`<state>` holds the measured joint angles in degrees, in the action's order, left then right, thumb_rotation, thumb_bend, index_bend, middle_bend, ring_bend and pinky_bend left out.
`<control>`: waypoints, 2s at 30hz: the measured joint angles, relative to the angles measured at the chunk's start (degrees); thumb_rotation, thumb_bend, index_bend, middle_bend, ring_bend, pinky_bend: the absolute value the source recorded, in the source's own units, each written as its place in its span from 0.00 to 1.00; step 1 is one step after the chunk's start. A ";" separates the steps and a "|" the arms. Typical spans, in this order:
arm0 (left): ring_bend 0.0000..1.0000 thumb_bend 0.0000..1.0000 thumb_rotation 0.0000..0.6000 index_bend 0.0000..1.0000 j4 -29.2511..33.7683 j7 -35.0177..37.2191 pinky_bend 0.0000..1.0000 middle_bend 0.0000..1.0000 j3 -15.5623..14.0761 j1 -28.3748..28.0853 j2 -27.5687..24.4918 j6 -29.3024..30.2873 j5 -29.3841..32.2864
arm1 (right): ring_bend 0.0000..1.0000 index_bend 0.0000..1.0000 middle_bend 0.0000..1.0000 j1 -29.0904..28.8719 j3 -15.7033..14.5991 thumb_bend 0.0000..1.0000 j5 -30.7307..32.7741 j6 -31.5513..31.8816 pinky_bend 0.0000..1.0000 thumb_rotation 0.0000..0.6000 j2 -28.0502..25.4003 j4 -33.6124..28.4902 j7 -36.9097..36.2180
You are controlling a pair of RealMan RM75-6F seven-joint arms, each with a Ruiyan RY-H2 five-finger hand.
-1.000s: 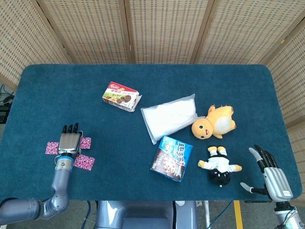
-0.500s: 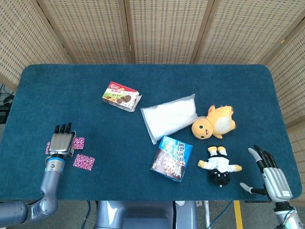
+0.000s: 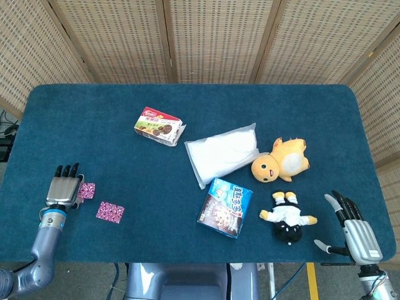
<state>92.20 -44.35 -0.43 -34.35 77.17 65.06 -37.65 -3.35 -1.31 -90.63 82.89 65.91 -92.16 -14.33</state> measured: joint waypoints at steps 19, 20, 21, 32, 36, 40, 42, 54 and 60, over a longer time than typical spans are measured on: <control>0.00 0.36 1.00 0.51 -4.48 3.49 0.00 0.00 -1.12 2.86 -0.61 -1.46 -3.37 | 0.00 0.04 0.00 0.00 -0.01 0.11 -0.08 0.07 0.00 1.00 0.06 -0.19 0.41; 0.00 0.36 1.00 0.51 -4.55 3.58 0.00 0.00 -1.10 2.91 -0.59 -1.55 -3.38 | 0.00 0.04 0.00 0.00 -0.01 0.10 -0.05 0.05 0.00 1.00 0.06 -0.19 0.40; 0.00 0.36 1.00 0.51 -4.73 3.65 0.00 0.00 -1.10 2.99 -0.56 -1.65 -3.41 | 0.00 0.04 0.00 0.00 -0.01 0.10 -0.02 0.03 0.00 1.00 0.05 -0.21 0.35; 0.00 0.36 1.00 0.51 -7.21 4.25 0.00 0.00 -0.84 3.74 0.21 -2.71 -3.66 | 0.00 0.04 0.00 0.01 0.00 0.10 -0.11 0.13 0.00 1.00 0.10 -0.31 0.61; 0.00 0.36 1.00 0.51 -7.56 4.27 0.00 0.00 -0.63 3.84 0.43 -2.89 -3.70 | 0.00 0.04 0.00 -0.03 -0.03 0.10 -0.07 -0.01 0.00 1.00 0.09 -0.33 0.63; 0.00 0.35 1.00 0.51 -7.80 4.09 0.00 0.00 -0.45 3.86 0.67 -3.07 -3.71 | 0.00 0.04 0.00 -0.02 -0.02 0.10 -0.15 0.09 0.00 1.00 0.07 -0.37 0.66; 0.00 0.34 1.00 0.51 -7.87 4.08 0.00 0.00 -0.34 3.85 0.75 -3.22 -3.69 | 0.00 0.04 0.00 -0.01 -0.01 0.10 -0.08 0.07 0.00 1.00 0.04 -0.41 0.58; 0.00 0.30 1.00 0.40 -8.25 3.45 0.00 0.00 -0.27 3.98 1.06 -3.61 -3.86 | 0.00 0.04 0.00 -0.01 -0.01 0.10 -0.12 0.09 0.00 1.00 0.01 -0.44 0.59; 0.00 0.30 1.00 0.36 -8.46 3.52 0.00 0.00 -0.10 4.16 0.91 -3.72 -3.62 | 0.00 0.04 0.00 -0.06 -0.03 0.10 -0.15 0.00 0.00 1.00 0.10 -0.44 0.76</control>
<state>83.74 -40.83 -0.53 -30.19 78.08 61.34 -41.27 -3.41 -1.35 -90.78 82.89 66.01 -92.61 -13.56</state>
